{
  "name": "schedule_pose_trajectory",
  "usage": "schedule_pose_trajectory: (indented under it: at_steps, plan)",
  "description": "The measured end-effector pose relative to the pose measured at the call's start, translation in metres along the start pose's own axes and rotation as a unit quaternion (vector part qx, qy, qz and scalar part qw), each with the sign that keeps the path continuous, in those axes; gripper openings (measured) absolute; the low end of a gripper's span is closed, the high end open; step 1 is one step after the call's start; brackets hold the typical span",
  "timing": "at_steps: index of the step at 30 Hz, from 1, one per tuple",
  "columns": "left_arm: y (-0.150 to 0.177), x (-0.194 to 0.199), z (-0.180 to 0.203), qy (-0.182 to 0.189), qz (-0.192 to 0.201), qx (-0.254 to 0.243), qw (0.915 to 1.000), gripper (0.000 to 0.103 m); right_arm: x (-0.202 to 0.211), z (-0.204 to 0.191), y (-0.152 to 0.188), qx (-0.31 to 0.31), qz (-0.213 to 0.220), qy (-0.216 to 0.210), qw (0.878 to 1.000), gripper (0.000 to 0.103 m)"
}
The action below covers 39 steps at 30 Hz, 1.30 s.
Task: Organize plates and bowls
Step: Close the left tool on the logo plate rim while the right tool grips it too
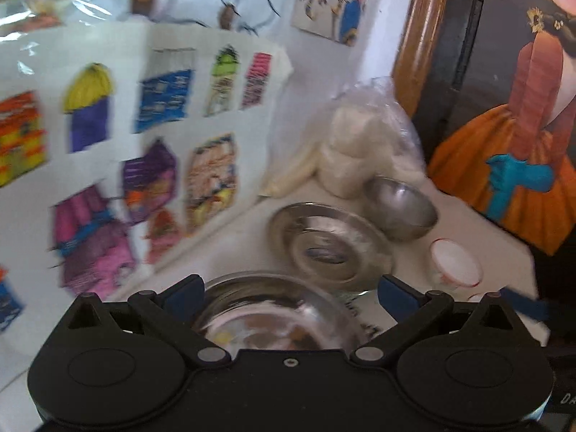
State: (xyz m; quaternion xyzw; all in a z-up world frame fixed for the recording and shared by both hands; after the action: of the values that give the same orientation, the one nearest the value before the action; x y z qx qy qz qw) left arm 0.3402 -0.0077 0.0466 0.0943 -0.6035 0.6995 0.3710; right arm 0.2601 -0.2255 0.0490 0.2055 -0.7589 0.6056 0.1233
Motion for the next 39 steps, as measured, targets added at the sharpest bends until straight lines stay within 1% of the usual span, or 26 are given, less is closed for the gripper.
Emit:
schedule_pose_trajectory:
  at_steps: [2,3,6,8,10,13,17,21,25,28,31,33,37,39]
  plan:
    - [-0.010,-0.014,0.000,0.019,-0.021,0.010,0.9995,0.102,-0.008,0.016,-0.007,-0.029,-0.023,-0.013,0.999,0.103]
    - [-0.014,-0.022,-0.001,0.021,-0.033,0.017,0.9991,0.102,-0.013,0.023,-0.010,-0.039,-0.032,-0.018,0.999,0.103]
    - [-0.023,-0.047,-0.002,0.002,-0.068,0.026,0.9973,0.102,-0.028,0.038,-0.017,-0.058,-0.052,-0.026,0.997,0.103]
    - [-0.029,-0.065,-0.004,-0.034,-0.087,0.026,0.9953,0.102,-0.038,0.042,-0.020,-0.046,-0.058,-0.026,0.997,0.103]
    - [-0.033,-0.081,-0.005,-0.056,-0.096,0.014,0.9937,0.102,-0.047,0.043,-0.022,-0.029,-0.064,-0.033,0.997,0.103]
    - [-0.040,-0.105,-0.007,-0.068,-0.114,0.007,0.9912,0.102,-0.065,0.043,-0.025,-0.013,-0.081,-0.042,0.996,0.102]
    - [-0.045,-0.132,-0.020,-0.061,-0.140,0.046,0.9873,0.102,-0.086,0.041,-0.028,0.002,-0.094,-0.048,0.994,0.099]
    - [-0.048,-0.150,-0.029,-0.054,-0.145,0.066,0.9857,0.102,-0.106,0.038,-0.028,0.020,-0.106,-0.044,0.993,0.098]
    - [-0.049,-0.163,-0.031,-0.052,-0.149,0.066,0.9852,0.102,-0.125,0.033,-0.027,0.039,-0.121,-0.032,0.991,0.094]
    - [-0.050,-0.165,-0.031,-0.044,-0.144,0.062,0.9867,0.102,-0.135,0.029,-0.025,0.052,-0.129,-0.023,0.990,0.090]
    - [-0.052,-0.164,-0.031,-0.041,-0.140,0.060,0.9875,0.096,-0.145,0.026,-0.023,0.058,-0.143,-0.006,0.988,0.086]
    - [-0.052,-0.163,-0.030,-0.037,-0.138,0.061,0.9879,0.092,-0.151,0.026,-0.023,0.055,-0.150,-0.001,0.987,0.084]
    - [-0.052,-0.158,-0.031,-0.027,-0.135,0.066,0.9883,0.079,-0.160,0.026,-0.022,0.048,-0.162,0.005,0.986,0.077]
    - [-0.052,-0.157,-0.031,-0.025,-0.133,0.066,0.9886,0.076,-0.163,0.025,-0.021,0.048,-0.168,0.008,0.985,0.074]
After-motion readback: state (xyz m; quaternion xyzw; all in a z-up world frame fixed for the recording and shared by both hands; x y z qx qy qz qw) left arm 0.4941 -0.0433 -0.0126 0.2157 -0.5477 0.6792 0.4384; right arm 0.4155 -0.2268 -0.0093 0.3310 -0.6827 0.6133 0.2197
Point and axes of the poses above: each gripper's, at about its wrist camera, not at the fingertips, and x roughly against the way its jaws point, z to its right, y to its underside, the point moved 2 cm from there along -x, roughly the way its jaws point, and after that the axes turned 5 degrees about y, right-handed, at the moved point
